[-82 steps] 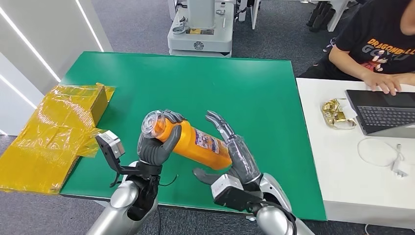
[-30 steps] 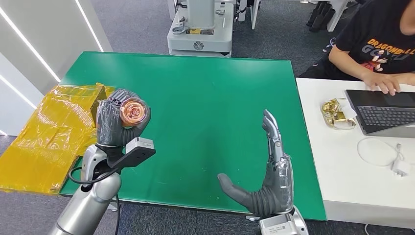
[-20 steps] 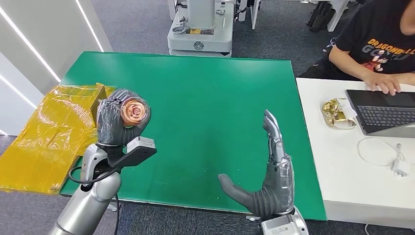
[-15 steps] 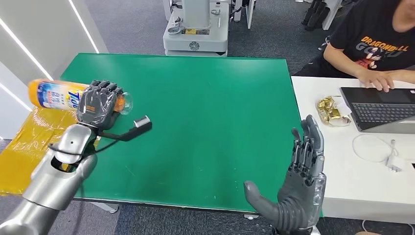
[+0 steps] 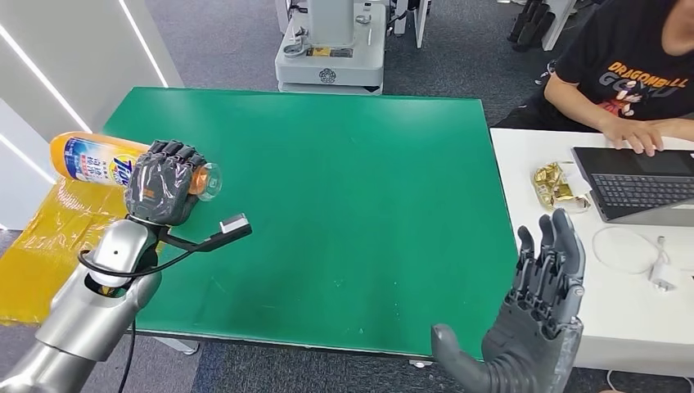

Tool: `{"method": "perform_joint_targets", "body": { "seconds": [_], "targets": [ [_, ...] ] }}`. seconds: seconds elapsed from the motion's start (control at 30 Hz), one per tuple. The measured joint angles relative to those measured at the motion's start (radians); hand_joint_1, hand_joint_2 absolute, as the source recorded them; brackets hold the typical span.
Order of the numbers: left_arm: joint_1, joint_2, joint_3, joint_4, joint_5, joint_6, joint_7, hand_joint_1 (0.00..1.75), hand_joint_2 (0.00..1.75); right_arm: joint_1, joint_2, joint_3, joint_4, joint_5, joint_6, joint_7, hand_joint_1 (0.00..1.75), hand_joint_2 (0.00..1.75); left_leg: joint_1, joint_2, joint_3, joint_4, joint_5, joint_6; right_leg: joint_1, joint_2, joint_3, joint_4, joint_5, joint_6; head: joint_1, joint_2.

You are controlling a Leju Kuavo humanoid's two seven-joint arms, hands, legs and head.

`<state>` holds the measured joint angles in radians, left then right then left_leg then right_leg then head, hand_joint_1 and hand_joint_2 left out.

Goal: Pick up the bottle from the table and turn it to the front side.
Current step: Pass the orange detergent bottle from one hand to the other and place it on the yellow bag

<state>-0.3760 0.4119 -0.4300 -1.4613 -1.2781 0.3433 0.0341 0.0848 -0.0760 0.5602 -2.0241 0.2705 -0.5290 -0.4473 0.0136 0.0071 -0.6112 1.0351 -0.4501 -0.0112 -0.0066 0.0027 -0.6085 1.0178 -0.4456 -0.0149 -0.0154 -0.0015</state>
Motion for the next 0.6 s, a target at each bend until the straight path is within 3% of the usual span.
{"method": "perform_joint_targets", "body": {
  "seconds": [0.33,0.47,0.6],
  "targets": [
    [0.009,-0.025,0.000,0.000,-0.012,-0.015,0.000,1.75,1.75,0.015,-0.007,0.001,-0.010,0.000,0.004,-0.005,0.00,1.75,0.000,0.000,0.000,0.000,0.000,0.000,0.000,0.000,0.000,0.001,0.000,0.000,0.000,0.000],
    [0.008,-0.017,0.000,0.003,-0.029,-0.116,-0.001,1.75,1.75,0.015,-0.011,0.001,-0.011,-0.015,0.018,-0.016,0.00,1.75,0.000,0.000,0.000,0.000,0.000,0.000,0.000,0.000,0.000,0.001,0.000,0.000,0.000,0.000],
    [-0.010,0.021,0.001,0.060,-0.037,-0.233,-0.044,1.75,1.75,0.013,-0.014,0.000,-0.010,-0.033,0.041,-0.028,0.00,1.75,0.001,0.000,0.000,0.000,0.000,0.000,0.000,0.000,0.000,0.001,0.000,0.000,0.000,0.000]
  ]
}}
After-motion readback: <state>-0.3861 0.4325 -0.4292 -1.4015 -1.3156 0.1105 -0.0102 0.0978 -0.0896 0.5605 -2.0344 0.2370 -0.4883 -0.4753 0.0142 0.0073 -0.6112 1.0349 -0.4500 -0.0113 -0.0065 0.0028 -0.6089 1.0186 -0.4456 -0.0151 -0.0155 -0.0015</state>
